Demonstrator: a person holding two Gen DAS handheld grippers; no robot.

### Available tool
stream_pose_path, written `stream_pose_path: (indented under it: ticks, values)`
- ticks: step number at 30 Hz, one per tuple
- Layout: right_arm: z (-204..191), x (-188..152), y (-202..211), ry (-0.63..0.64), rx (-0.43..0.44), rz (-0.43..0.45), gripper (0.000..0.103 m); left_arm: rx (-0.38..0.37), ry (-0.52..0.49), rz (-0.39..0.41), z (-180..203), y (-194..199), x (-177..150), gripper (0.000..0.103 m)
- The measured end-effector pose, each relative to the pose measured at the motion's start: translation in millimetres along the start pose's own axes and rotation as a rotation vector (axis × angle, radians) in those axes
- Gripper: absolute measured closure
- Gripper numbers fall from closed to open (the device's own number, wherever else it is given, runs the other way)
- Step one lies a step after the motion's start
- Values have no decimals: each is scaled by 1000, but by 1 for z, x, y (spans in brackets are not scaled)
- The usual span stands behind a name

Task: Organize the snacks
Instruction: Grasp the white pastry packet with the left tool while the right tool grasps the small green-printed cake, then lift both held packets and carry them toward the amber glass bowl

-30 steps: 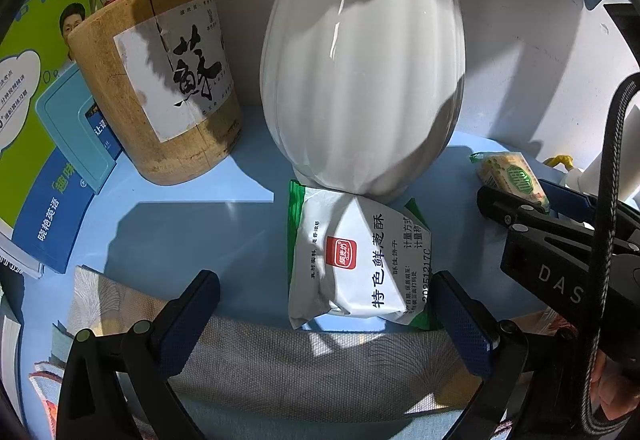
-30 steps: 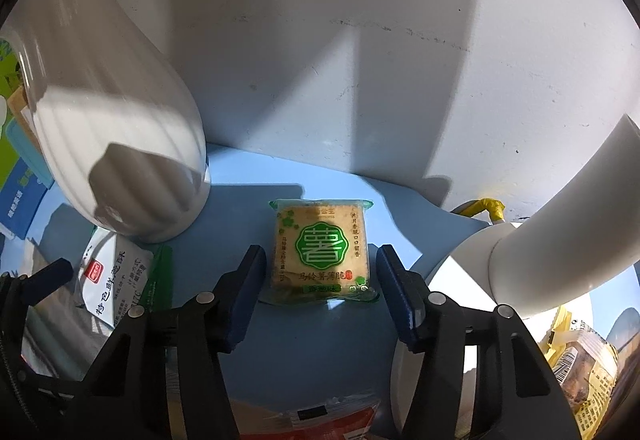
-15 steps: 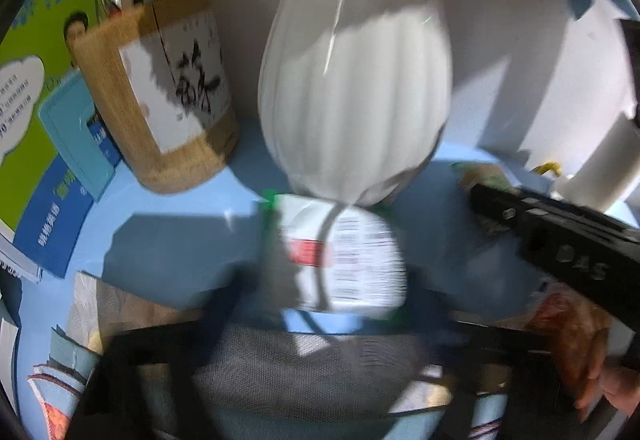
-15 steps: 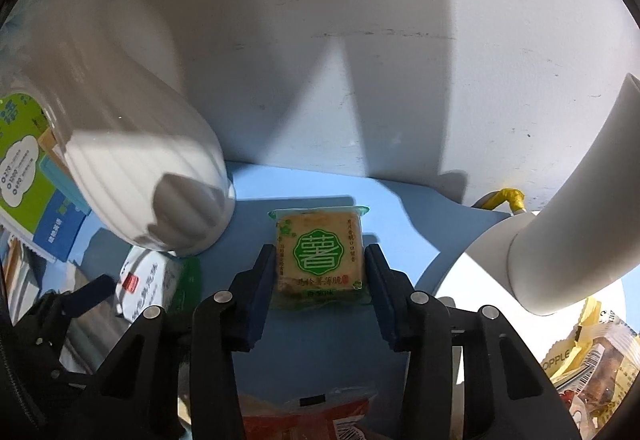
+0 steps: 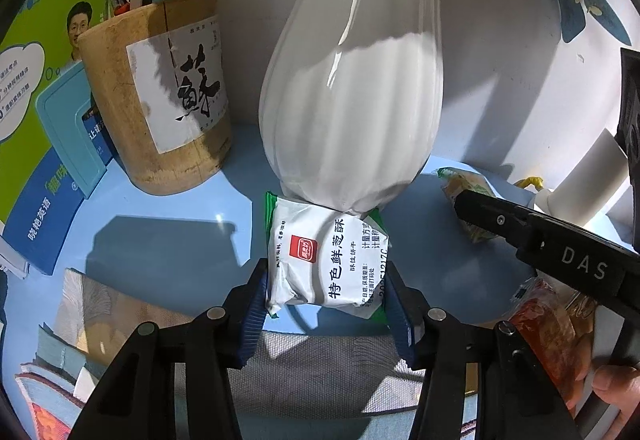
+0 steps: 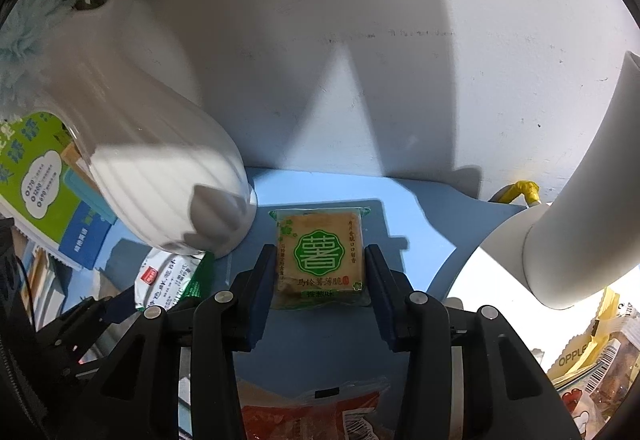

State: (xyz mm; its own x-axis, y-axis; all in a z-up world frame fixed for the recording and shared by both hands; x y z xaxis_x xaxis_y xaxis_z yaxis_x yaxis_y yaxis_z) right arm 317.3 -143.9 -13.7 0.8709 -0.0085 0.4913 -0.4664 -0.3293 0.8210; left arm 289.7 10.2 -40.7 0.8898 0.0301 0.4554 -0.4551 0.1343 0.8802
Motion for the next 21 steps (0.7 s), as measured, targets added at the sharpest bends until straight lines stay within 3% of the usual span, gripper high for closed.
stream_pose_path:
  ticks: [8, 13, 21]
  values:
    - [5, -3, 17, -2, 42, 27, 61, 3, 8, 5, -5, 6, -3, 53]
    - [8, -4, 28, -19, 112, 74, 61, 4, 8, 7, -5, 7, -3, 53]
    - [-13, -28, 38, -34, 167, 125, 61, -28, 17, 9, -9, 8, -4, 53]
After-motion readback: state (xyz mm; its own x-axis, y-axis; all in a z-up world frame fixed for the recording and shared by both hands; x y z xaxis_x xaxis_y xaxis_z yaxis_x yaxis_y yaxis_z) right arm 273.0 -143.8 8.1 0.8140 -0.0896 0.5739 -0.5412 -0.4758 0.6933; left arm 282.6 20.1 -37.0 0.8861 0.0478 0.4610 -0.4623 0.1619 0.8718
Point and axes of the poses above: each gripper's, at about its wrist camera, not at the fingertips, and y roughly against the way its jaws point, z to its right, x to its top, the point moved 5 cm from there along -y, roughly the way its jaws point, and after that the axes turned 12 degrees about -z, right-handed, at the moved point
